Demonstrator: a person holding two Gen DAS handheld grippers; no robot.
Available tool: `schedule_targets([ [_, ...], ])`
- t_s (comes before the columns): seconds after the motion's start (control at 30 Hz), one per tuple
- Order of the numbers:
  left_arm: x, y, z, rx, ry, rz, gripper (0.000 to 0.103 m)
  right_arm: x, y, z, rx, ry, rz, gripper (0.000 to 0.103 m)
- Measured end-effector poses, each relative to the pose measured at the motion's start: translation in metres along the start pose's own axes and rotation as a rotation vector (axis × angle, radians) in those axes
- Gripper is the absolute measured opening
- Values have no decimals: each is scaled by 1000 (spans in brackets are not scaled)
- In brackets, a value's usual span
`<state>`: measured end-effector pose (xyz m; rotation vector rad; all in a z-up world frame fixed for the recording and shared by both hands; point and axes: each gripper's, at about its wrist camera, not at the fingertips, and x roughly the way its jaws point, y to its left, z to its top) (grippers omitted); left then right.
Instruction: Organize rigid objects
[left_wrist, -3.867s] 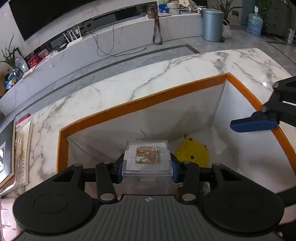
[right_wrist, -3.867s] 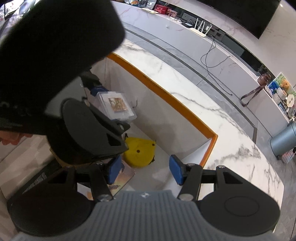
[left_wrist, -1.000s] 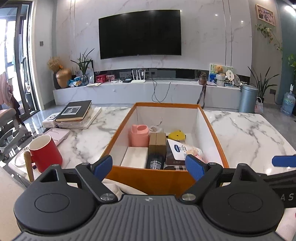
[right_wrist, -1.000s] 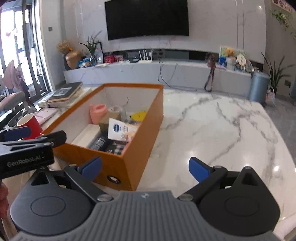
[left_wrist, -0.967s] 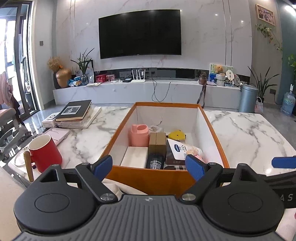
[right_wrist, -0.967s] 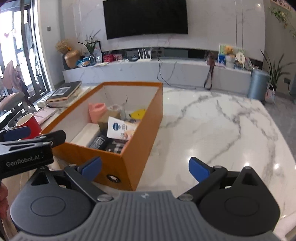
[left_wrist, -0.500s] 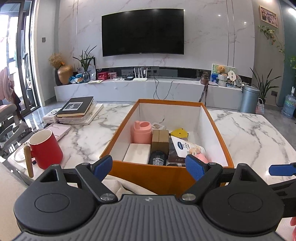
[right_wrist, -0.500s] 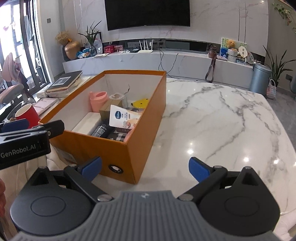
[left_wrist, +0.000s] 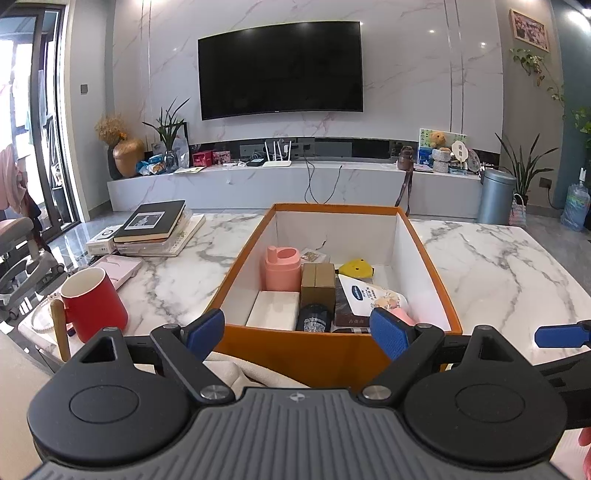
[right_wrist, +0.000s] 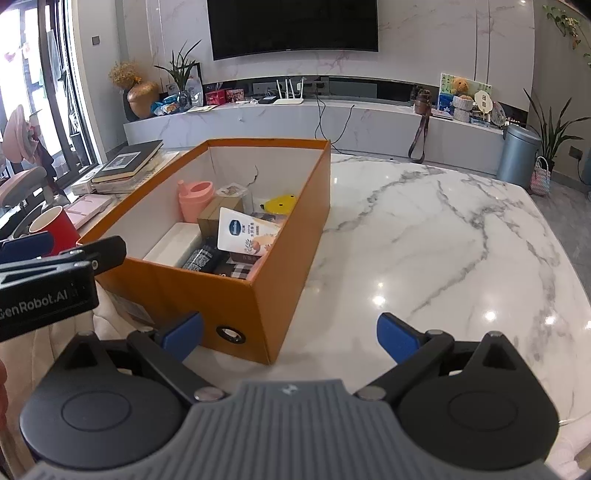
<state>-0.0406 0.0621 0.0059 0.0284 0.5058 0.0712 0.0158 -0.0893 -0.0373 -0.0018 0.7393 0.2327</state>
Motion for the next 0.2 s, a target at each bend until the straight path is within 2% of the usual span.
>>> schedule_targets([
  [0.2,0,1,1,-1,-2,-1,103,0,1,-1,-6,3,0,99],
])
